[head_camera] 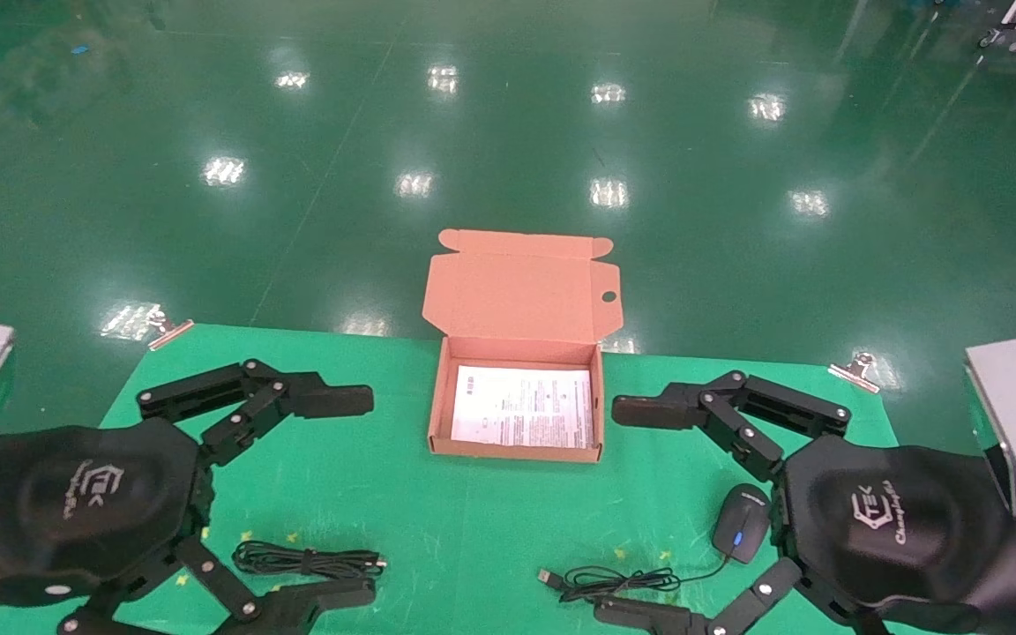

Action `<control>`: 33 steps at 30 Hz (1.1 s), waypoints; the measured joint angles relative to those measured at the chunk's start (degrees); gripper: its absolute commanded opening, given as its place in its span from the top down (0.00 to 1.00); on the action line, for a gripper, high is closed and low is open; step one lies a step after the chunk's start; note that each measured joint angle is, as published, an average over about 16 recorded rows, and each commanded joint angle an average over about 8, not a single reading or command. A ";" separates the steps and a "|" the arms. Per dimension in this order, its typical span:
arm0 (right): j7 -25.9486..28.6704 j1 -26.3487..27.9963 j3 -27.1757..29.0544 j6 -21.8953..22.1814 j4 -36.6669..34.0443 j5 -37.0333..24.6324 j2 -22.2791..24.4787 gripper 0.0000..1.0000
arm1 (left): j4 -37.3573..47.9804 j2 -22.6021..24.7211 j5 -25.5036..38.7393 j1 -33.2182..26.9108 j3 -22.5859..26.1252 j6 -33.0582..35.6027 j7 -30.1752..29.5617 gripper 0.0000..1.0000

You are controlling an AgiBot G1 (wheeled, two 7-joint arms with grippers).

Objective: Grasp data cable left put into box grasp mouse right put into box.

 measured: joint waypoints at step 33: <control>-3.18 10.74 -8.06 -3.12 3.14 -17.58 0.00 0.00 | -1.24 0.39 12.58 -7.08 5.22 1.70 -0.89 0.00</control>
